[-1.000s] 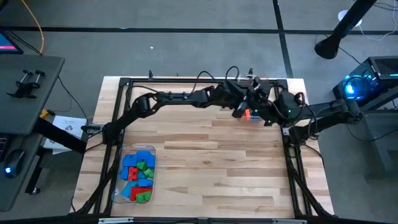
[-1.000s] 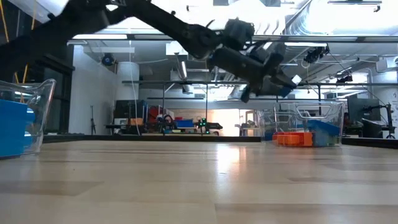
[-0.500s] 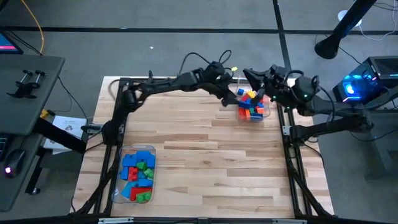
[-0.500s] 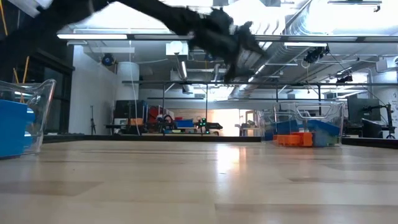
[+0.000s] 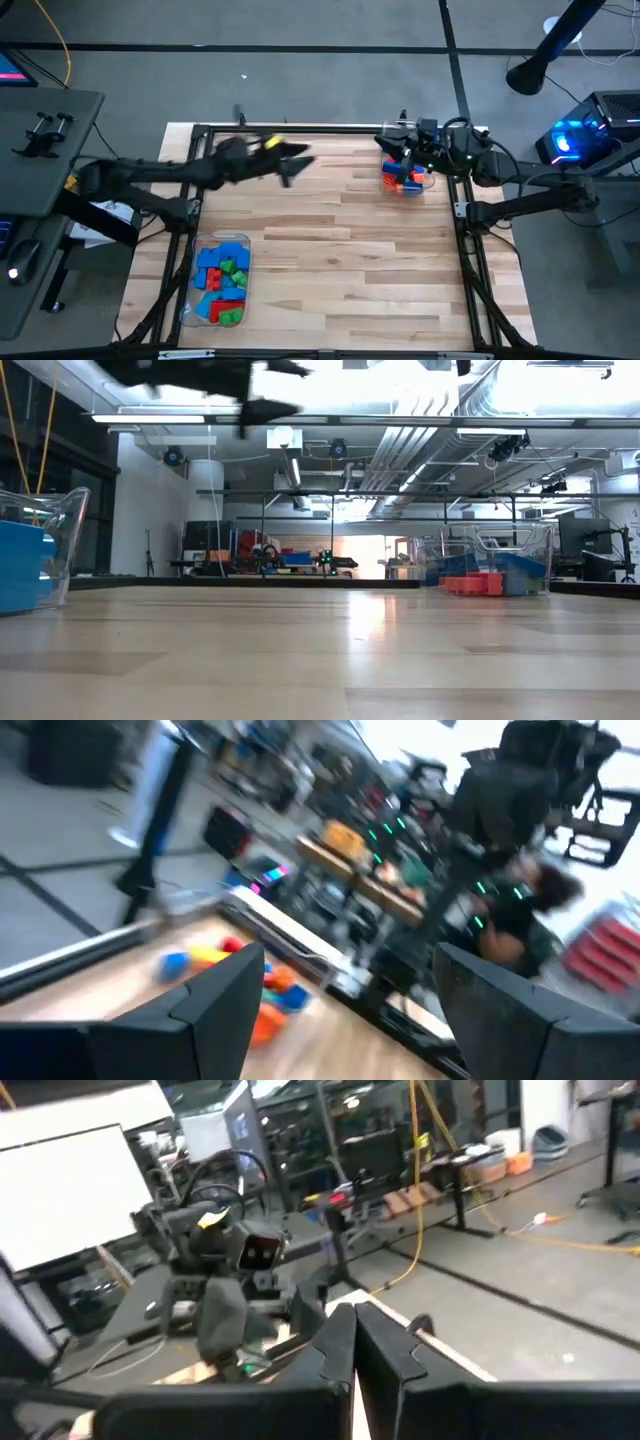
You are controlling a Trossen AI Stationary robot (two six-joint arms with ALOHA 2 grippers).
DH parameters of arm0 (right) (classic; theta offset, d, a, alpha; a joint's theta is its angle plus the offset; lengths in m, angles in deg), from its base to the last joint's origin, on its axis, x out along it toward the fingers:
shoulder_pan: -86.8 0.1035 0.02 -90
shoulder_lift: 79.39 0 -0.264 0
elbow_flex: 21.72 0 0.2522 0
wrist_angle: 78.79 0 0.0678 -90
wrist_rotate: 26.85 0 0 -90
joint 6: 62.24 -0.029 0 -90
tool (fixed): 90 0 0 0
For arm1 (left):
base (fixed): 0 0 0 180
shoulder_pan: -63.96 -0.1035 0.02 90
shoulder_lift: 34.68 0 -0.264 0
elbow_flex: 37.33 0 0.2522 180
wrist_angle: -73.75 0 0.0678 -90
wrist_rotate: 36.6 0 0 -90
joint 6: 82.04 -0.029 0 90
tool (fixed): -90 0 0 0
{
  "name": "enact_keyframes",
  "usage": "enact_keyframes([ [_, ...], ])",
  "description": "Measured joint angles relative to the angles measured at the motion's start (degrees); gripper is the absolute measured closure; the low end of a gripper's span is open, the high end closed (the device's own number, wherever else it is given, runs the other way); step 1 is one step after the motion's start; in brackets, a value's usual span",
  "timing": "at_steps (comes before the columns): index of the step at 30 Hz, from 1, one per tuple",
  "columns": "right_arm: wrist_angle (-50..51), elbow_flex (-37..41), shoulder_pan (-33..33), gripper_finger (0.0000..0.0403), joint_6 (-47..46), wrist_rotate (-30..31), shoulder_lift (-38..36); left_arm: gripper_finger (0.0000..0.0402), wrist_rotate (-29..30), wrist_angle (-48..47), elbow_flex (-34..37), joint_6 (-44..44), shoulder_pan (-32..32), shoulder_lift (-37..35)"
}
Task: Sort blocks by size
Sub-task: Return to Home Position
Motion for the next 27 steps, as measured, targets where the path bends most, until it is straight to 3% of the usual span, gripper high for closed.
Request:
enact_keyframes([
  [6,0.02,0.00,0.00,0.0403,-4.13,-0.50,1.97,0.0129,5.71,1.82,18.03,2.13,0.27,-18.35],
  [14,0.00,0.00,0.02,0.0403,-11.23,-0.46,2.07,0.0129,5.98,2.33,30.62,5.47,3.67,-35.52],
  [20,0.52,0.00,1.18,0.0403,-13.31,-0.39,2.07,0.0129,8.20,3.20,35.96,6.82,7.66,-42.72],
  [27,5.15,0.00,4.38,0.0403,-14.99,-0.41,2.07,0.0129,13.43,4.98,38.59,6.52,12.54,-44.84],
])
